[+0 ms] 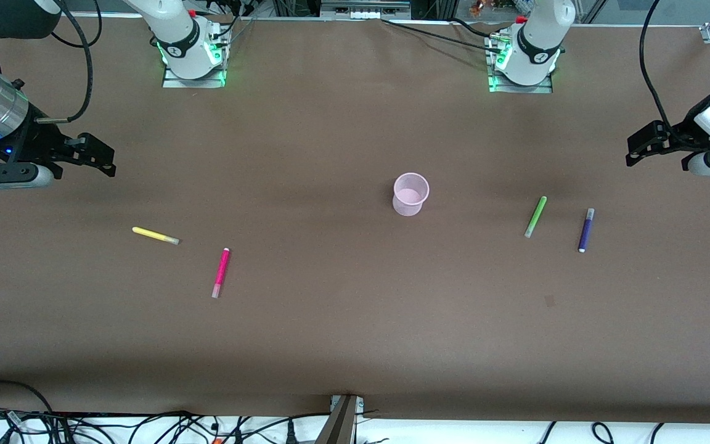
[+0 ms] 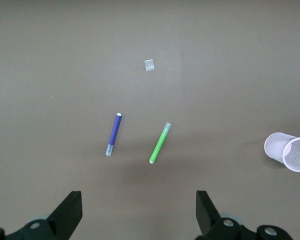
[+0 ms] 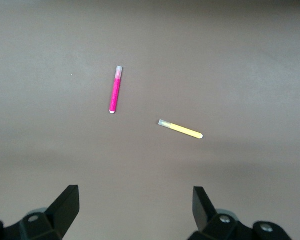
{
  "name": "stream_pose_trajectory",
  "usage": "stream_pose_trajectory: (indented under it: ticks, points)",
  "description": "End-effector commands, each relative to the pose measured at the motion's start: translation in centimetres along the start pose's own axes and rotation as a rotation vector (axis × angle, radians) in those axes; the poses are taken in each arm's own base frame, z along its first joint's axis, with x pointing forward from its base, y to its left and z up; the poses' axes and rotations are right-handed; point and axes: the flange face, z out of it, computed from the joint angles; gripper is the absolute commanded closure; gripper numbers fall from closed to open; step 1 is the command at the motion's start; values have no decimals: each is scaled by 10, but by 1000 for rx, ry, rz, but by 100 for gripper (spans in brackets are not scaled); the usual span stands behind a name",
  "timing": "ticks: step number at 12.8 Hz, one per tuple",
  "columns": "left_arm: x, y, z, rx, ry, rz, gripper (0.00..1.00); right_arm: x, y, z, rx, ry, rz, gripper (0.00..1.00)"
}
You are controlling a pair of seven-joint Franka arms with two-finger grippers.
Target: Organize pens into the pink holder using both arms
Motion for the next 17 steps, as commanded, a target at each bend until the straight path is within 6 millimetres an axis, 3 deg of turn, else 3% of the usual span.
stream_pose_trajectory:
  ticks: [1, 6, 9, 12, 14, 17]
  points:
    - [3, 0, -5, -20, -2, 7, 0, -1, 2, -7, 1, -1, -14, 0]
    - [3, -1, -6, -32, -1, 2, 0, -1, 2, -7, 5, -1, -13, 0]
    - [0, -15, 2, -70, -32, -28, 0, -1, 3, -7, 4, -1, -12, 0]
    - [17, -17, 39, -65, -102, 12, 0, 0, 4, -6, 4, -3, -12, 0]
    - [37, -23, 92, -73, -186, 50, 0, 0, 4, -6, 4, -3, -12, 0]
    - [60, -45, 156, -19, -175, 182, 0, 0, 4, -6, 4, -3, -12, 0]
